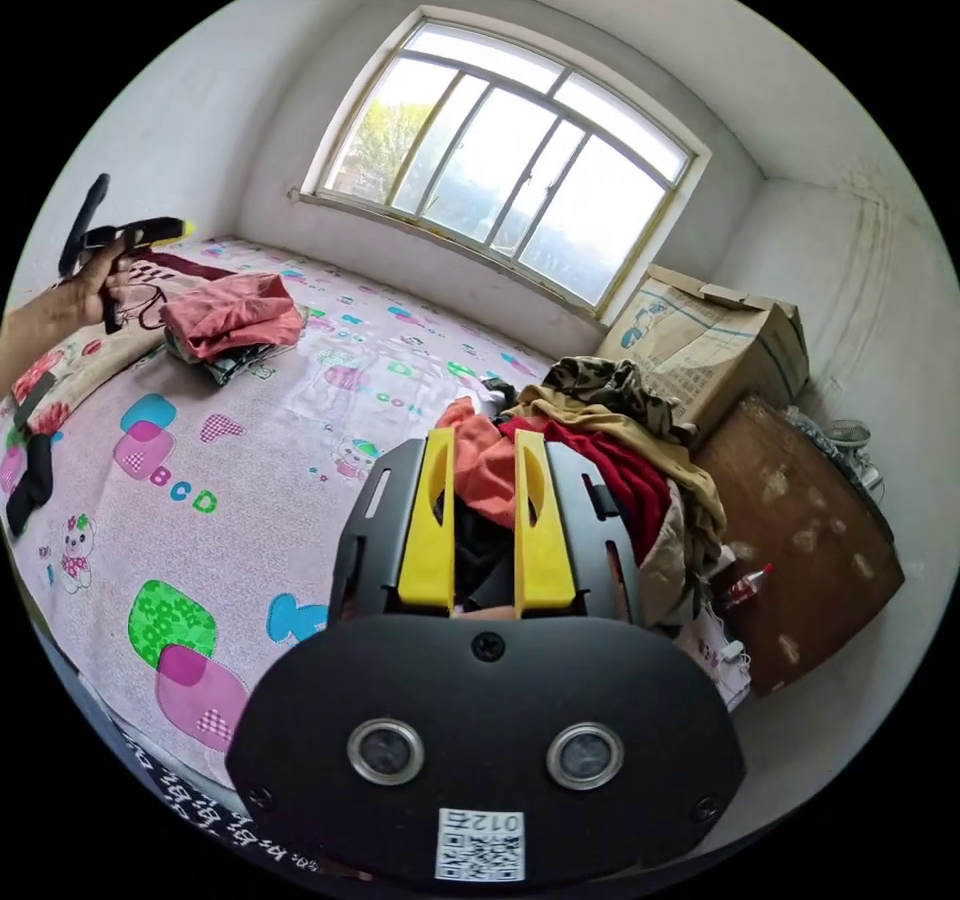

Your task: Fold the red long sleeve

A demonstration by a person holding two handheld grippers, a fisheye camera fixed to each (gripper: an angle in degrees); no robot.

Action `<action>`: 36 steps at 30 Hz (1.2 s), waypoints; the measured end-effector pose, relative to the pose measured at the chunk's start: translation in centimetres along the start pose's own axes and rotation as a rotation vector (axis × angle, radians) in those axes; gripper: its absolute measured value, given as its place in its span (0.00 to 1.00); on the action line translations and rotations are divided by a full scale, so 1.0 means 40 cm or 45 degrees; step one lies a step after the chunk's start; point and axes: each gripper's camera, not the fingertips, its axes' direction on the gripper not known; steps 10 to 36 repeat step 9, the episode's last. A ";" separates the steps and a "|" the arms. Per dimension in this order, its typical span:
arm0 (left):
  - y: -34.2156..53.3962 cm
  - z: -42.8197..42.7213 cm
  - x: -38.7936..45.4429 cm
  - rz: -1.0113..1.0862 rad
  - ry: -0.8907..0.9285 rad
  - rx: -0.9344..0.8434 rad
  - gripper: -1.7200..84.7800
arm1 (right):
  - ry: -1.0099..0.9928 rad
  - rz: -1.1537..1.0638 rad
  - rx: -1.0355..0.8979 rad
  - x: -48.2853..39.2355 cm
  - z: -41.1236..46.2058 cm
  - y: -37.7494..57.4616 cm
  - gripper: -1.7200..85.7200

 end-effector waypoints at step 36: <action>0.339 0.006 0.253 -0.046 0.575 -0.407 0.03 | -0.015 0.217 -0.141 0.391 -0.026 0.068 0.09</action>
